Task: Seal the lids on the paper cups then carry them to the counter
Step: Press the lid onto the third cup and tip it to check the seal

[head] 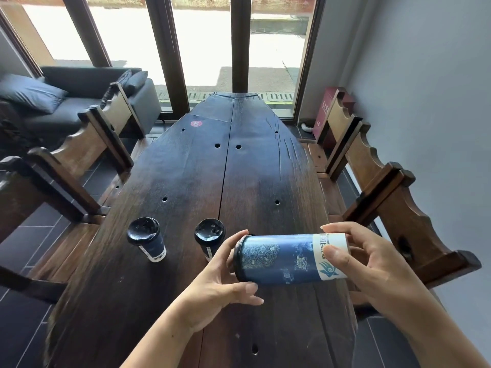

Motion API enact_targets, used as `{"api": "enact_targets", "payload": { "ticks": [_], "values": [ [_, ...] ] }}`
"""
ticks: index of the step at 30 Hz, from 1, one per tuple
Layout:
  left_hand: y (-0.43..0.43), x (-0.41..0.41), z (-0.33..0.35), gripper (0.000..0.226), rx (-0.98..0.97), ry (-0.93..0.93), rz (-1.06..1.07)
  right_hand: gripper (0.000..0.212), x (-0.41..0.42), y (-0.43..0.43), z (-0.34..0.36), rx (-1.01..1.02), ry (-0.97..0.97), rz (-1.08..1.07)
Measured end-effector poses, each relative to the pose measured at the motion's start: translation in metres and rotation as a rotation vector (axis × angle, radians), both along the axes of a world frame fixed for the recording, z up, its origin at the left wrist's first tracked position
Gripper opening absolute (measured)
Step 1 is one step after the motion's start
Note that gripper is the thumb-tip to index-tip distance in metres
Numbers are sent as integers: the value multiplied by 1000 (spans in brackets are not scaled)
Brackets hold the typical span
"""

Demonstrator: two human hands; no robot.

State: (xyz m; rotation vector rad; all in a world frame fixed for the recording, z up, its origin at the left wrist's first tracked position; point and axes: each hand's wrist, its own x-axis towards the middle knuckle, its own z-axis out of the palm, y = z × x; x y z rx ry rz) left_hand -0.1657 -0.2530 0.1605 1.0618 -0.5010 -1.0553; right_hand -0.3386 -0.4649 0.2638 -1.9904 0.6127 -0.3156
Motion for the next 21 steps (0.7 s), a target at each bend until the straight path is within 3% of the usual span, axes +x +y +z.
{"api": "enact_targets", "payload": {
  "ticks": [5, 10, 16, 21],
  "values": [
    [-3, 7, 6, 72, 90, 104, -116, 43, -2, 1, 2, 14, -28, 56],
    [-8, 12, 3, 84, 246, 121, -154, 45, -1, 3, -1, -57, -5, 112],
    [-7, 13, -2, 70, 103, 118, -105, 48, -1, 2, -4, -54, -10, 123],
    [-6, 8, -6, 77, 51, 139, -18, 69, -2, -2, -5, -51, 25, 120]
  ]
}}
